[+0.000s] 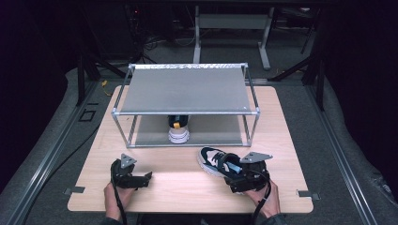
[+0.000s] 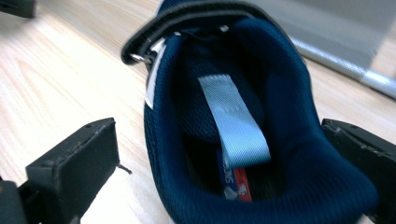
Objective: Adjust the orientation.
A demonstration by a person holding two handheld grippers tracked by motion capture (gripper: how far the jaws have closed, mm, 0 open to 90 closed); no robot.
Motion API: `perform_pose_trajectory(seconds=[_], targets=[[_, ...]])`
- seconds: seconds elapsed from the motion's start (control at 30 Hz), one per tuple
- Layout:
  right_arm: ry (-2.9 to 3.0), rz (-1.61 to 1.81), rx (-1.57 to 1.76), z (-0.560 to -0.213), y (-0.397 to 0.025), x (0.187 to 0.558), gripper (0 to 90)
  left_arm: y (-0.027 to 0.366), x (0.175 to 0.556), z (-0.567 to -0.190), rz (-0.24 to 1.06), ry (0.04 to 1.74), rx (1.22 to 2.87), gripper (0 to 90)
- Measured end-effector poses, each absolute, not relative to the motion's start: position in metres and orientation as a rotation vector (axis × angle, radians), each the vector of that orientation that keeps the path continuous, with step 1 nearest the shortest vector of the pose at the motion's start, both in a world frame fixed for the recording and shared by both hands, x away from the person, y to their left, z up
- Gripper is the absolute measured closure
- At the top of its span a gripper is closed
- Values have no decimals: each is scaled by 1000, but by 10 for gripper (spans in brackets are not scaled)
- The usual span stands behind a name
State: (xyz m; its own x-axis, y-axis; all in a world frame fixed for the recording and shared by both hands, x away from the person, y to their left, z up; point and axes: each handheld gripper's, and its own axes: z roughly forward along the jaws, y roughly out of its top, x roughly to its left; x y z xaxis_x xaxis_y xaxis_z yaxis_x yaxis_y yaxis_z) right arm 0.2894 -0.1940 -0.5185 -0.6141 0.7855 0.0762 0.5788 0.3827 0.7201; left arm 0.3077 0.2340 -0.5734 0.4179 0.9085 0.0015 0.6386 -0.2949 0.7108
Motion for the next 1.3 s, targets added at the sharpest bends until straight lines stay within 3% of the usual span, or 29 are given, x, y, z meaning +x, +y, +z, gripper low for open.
perform_pose_trajectory(seconds=[0.33, 0.5, 0.8, 1.3], targets=[[2410, 1078, 1093, -538, -203, 293, 1, 234, 308, -573, 547, 1305, 2039, 4], [2396, 1116, 1084, -545, -202, 295, 99, 234, 308, -573, 546, 1306, 2039, 4], [2363, 1120, 1080, -550, -202, 293, 198, 234, 308, -573, 547, 1305, 2039, 4], [2269, 1130, 1075, -536, -194, 280, 222, 234, 308, -573, 546, 1306, 2040, 4]])
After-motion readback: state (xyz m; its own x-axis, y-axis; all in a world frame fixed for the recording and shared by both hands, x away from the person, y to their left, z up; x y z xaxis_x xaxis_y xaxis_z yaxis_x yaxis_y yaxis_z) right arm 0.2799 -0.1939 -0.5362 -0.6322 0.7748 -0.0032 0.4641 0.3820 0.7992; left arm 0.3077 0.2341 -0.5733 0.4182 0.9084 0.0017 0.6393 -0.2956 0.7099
